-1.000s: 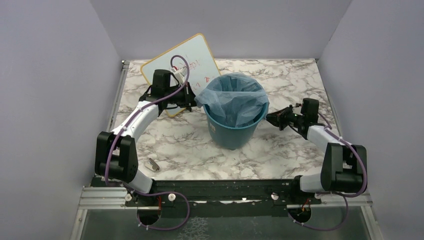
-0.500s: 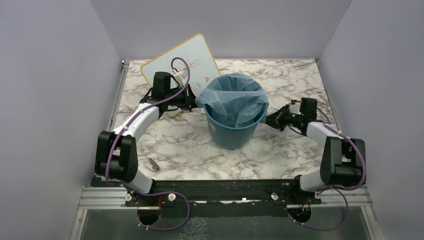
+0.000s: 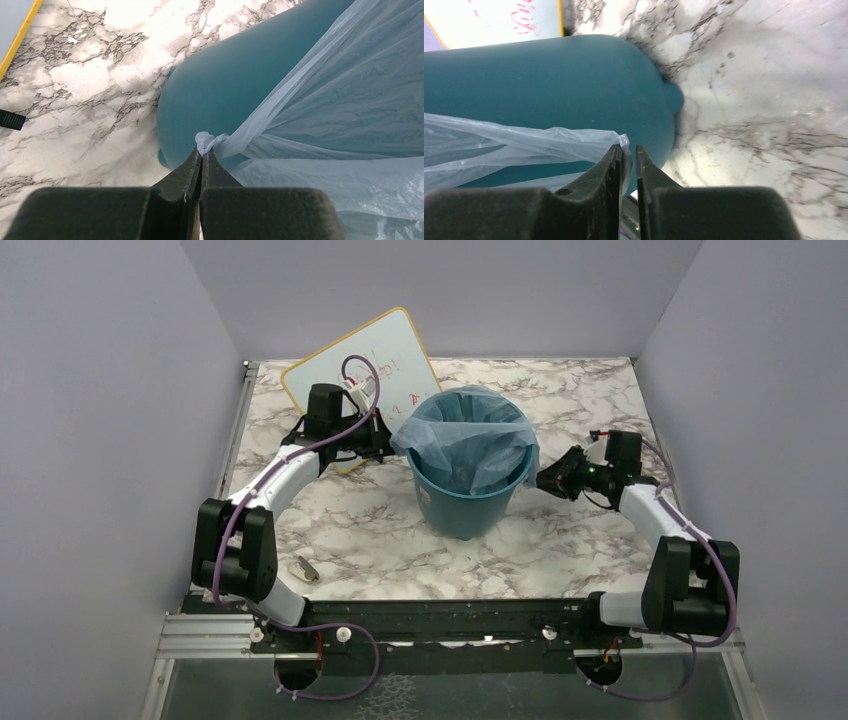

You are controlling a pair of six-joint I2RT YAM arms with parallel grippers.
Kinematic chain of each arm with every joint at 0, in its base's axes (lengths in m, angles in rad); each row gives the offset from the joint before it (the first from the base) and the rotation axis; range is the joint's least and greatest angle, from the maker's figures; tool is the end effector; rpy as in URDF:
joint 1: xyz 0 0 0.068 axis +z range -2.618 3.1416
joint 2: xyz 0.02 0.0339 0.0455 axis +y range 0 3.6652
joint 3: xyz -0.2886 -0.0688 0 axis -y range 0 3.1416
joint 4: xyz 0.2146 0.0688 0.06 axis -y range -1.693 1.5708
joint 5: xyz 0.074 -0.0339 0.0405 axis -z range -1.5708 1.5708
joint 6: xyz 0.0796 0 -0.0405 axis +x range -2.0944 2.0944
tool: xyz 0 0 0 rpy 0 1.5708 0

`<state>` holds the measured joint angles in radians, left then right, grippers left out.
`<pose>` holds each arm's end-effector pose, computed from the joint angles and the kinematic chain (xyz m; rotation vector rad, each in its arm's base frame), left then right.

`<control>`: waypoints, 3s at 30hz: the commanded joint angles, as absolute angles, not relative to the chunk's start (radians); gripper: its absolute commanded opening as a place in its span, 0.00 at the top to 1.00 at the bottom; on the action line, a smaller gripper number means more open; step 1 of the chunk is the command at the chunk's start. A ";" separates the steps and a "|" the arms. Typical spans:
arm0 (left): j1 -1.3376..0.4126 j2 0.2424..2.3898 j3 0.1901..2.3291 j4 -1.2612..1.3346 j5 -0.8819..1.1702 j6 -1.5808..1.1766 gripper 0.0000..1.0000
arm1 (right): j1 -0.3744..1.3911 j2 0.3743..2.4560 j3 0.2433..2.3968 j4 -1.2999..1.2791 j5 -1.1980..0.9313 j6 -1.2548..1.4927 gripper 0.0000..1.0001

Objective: Put the trash bags into the trash bin
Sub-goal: Place the trash bag in the trash bin.

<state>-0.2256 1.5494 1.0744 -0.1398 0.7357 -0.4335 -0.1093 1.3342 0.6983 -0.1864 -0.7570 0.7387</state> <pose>0.3202 -0.1283 0.2805 0.2082 2.2299 -1.1691 0.2548 0.0270 0.2183 0.6448 2.3382 1.1975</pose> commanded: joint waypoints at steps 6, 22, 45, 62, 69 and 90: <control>-0.223 1.527 1.145 -0.303 0.681 -0.335 1.00 | -0.105 1.211 0.932 -0.385 -0.278 0.610 0.66; -0.222 1.539 1.196 -0.336 0.710 -0.298 1.00 | 0.123 1.405 1.461 -0.290 -0.682 -0.098 0.52; -0.223 1.543 1.226 -0.340 0.720 -0.305 1.00 | 0.382 1.555 1.504 -0.239 -0.703 -0.724 0.57; -0.222 1.550 1.230 -0.341 0.725 -0.307 1.00 | 0.382 1.600 1.522 -0.192 -0.636 -0.627 0.99; -0.222 1.553 1.229 -0.340 0.724 -0.304 1.00 | 0.382 1.653 1.600 -0.231 -0.545 -0.488 0.99; -0.222 1.554 1.229 -0.357 0.719 -0.288 1.00 | 0.387 1.466 1.451 -0.243 -0.638 -0.707 0.62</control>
